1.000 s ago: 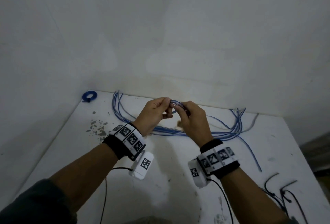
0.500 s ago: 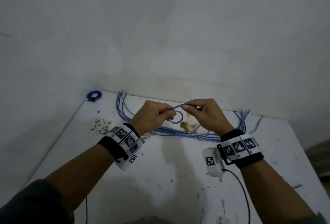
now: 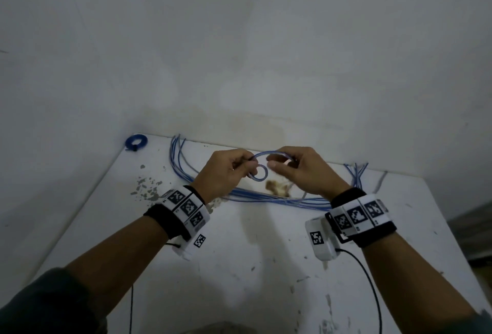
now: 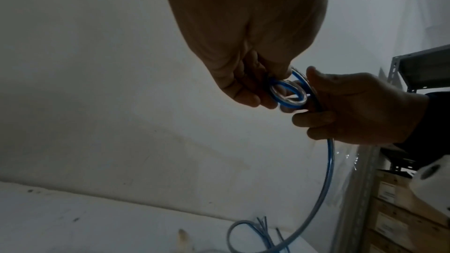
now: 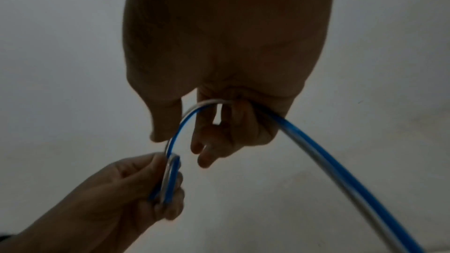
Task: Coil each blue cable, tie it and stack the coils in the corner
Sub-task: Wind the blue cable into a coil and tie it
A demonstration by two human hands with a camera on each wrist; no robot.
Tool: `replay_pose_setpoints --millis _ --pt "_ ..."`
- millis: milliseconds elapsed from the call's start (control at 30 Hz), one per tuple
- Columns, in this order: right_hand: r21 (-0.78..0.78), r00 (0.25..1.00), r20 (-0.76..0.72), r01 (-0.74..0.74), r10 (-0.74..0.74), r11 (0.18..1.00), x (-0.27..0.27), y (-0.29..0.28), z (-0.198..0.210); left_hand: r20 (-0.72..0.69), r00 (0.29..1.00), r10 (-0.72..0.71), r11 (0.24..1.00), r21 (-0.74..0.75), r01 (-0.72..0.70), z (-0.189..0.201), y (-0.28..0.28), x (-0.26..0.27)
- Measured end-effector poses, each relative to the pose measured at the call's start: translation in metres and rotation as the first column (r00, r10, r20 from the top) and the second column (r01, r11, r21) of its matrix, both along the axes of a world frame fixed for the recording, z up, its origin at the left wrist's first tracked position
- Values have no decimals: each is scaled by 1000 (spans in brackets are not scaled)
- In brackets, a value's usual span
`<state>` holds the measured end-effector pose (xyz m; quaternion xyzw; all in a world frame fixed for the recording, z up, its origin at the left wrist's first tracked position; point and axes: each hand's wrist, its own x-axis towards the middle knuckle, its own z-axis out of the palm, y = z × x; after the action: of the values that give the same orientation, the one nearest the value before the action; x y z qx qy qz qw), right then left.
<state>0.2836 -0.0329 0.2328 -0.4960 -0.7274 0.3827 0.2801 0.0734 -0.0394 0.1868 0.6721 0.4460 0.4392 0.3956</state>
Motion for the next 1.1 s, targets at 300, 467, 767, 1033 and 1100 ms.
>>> replay_pose_setpoints --millis 300,467,767,1033,1100 --pt "15 919 -312 257 -240 966 -24 -10 -15 292 955 49 982 -188 7 6 -6 14" --pt "52 936 -292 223 -199 973 -30 -11 -17 361 929 83 965 -262 15 -4 -12 4" --pt "110 971 -148 204 -187 973 -27 -6 -22 190 980 54 957 -291 4 5 -2 -10" --pt "146 995 -21 103 -101 984 -21 -8 -19 66 998 12 944 -331 10 3 -4 -6" --pt "125 993 -56 107 -101 986 -22 -7 -18 12 999 -33 946 -322 35 7 -2 -5"
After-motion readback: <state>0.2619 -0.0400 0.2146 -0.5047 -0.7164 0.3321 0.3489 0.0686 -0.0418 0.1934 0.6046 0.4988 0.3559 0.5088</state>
